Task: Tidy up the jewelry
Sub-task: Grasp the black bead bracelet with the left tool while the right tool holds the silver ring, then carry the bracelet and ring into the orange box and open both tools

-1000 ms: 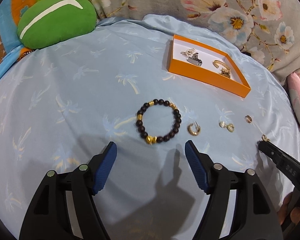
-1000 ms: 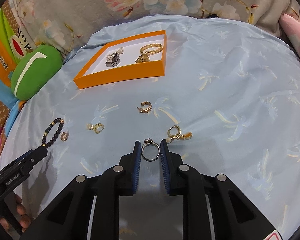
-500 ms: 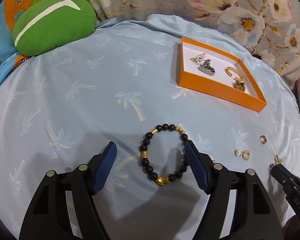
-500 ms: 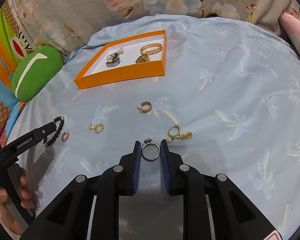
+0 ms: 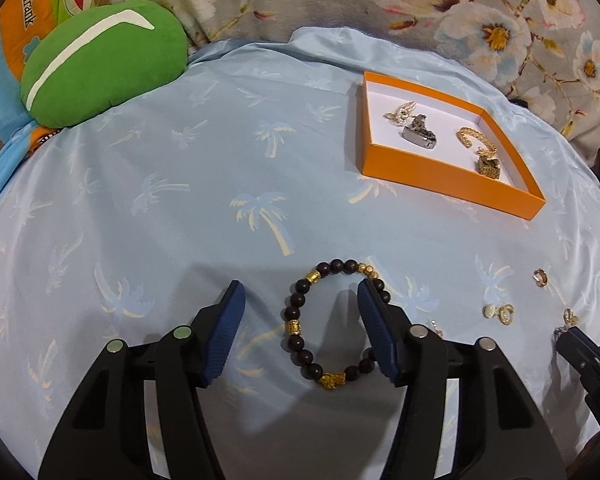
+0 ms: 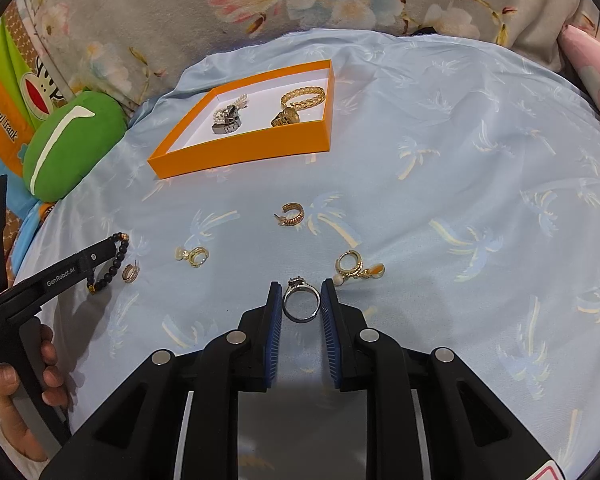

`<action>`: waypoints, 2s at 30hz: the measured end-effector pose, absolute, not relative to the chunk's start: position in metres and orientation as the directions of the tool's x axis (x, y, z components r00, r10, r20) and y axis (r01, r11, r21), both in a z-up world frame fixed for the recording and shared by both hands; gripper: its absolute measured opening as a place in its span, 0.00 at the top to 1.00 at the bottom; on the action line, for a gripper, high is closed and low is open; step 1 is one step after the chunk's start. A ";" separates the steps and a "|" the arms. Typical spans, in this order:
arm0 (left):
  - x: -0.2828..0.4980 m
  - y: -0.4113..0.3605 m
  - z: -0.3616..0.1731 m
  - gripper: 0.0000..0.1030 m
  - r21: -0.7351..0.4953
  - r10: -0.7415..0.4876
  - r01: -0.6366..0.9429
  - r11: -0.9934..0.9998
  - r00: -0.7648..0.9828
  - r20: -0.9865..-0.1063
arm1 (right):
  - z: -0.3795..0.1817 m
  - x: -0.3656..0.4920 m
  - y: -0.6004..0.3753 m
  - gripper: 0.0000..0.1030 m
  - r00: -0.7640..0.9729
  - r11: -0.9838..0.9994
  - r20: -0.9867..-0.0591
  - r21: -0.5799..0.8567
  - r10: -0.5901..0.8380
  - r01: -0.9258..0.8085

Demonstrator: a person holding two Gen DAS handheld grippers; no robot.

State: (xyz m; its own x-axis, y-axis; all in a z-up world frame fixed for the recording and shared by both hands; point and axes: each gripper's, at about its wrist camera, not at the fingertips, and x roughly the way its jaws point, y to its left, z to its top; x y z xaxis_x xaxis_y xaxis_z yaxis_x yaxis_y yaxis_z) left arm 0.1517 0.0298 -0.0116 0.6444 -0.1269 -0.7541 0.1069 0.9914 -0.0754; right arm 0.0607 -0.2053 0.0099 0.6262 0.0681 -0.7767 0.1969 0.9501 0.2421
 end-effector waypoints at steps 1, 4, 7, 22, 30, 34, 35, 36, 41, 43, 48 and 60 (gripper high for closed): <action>0.151 0.030 -0.011 0.45 -0.090 -0.142 0.113 0.990 0.644 -0.751 | 0.010 0.061 -0.205 0.81 0.626 0.950 -0.777 0.243 0.068 0.197; 0.148 0.031 -0.010 0.39 -0.141 -0.192 0.131 0.981 0.637 -0.747 | 0.010 0.061 -0.205 0.81 0.626 0.950 -0.777 0.242 0.068 0.197; 0.147 0.025 -0.011 0.30 -0.132 -0.193 0.142 0.981 0.634 -0.749 | 0.010 0.061 -0.205 0.81 0.626 0.950 -0.777 0.242 0.069 0.197; 0.147 0.013 -0.012 0.87 -0.034 -0.125 0.152 0.988 0.644 -0.755 | 0.010 0.060 -0.206 0.81 0.627 0.949 -0.776 0.245 0.070 0.197; 0.131 0.022 0.001 0.93 -0.119 -0.211 0.183 0.976 0.656 -0.725 | 0.015 0.058 -0.200 0.82 0.644 0.954 -0.762 0.241 0.072 0.179; 0.123 0.025 0.008 0.93 -0.138 -0.228 0.186 0.973 0.664 -0.712 | 0.017 0.054 -0.197 0.82 0.652 0.955 -0.754 0.244 0.077 0.170; 0.122 0.026 0.010 0.93 -0.143 -0.232 0.187 0.972 0.665 -0.710 | 0.017 0.053 -0.196 0.82 0.652 0.955 -0.754 0.243 0.078 0.167; 0.121 0.027 0.010 0.93 -0.148 -0.234 0.185 0.972 0.666 -0.708 | 0.017 0.052 -0.197 0.82 0.652 0.956 -0.754 0.243 0.077 0.167; 0.123 0.036 0.008 0.93 -0.160 -0.228 0.163 0.974 0.663 -0.713 | 0.016 0.052 -0.197 0.82 0.651 0.953 -0.755 0.249 0.080 0.171; 0.122 0.041 0.010 0.93 -0.164 -0.227 0.157 0.974 0.670 -0.707 | 0.017 0.052 -0.197 0.82 0.653 0.954 -0.753 0.248 0.080 0.170; 0.116 0.046 0.027 0.94 -0.180 -0.247 0.170 0.969 0.690 -0.680 | 0.021 0.050 -0.194 0.82 0.669 0.957 -0.739 0.244 0.076 0.160; 0.132 0.013 0.087 0.93 -0.146 -0.312 0.281 0.948 0.745 -0.590 | 0.064 0.087 -0.191 0.82 0.727 0.965 -0.678 0.249 0.112 0.084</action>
